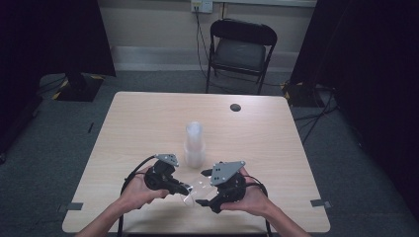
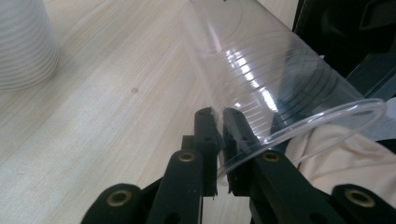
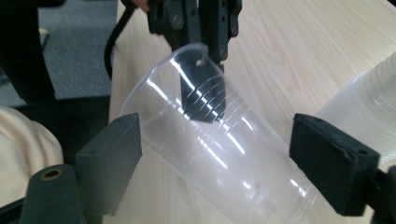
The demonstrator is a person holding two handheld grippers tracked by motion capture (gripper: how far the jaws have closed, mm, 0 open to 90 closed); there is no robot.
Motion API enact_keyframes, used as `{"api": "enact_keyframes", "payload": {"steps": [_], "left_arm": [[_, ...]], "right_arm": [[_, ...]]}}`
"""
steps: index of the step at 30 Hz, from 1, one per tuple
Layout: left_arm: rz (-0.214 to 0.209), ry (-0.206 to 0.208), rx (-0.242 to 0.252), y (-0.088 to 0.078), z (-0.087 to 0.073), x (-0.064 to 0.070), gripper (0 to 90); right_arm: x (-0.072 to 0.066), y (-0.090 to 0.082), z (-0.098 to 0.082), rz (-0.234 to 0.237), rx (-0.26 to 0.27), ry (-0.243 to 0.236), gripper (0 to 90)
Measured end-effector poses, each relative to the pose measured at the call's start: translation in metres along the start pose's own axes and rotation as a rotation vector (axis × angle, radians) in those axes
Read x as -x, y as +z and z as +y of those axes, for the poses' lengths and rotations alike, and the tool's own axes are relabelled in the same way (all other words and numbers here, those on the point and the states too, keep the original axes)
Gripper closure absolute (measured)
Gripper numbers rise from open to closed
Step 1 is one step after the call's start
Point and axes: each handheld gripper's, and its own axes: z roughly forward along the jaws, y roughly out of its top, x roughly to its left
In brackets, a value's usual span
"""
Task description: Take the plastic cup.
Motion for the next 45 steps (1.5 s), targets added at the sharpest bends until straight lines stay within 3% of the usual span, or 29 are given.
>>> {"api": "enact_keyframes", "payload": {"steps": [6,8,23,31,37,45], "left_arm": [[-0.044,-0.049,0.023,-0.001,0.002,-0.004,85.5],[-0.039,-0.058,0.027,-0.001,0.003,-0.005,85.8],[-0.063,-0.089,0.028,0.008,0.010,-0.004,86.2],[-0.046,-0.121,0.047,0.008,0.012,-0.005,85.1],[-0.044,-0.151,0.121,0.004,0.011,-0.007,83.7],[-0.035,-0.150,0.183,-0.004,0.009,-0.008,80.3]], "right_arm": [[-0.004,0.004,0.001,-0.019,-0.033,-0.069,13.8],[-0.006,0.007,0.001,-0.030,-0.050,-0.086,13.9],[-0.014,0.019,0.002,-0.083,-0.076,-0.159,15.6],[-0.015,0.021,0.000,-0.094,-0.059,-0.153,20.3],[-0.013,0.018,0.000,-0.109,-0.025,-0.129,26.1],[-0.008,0.016,-0.002,-0.123,0.006,-0.074,27.1]]}}
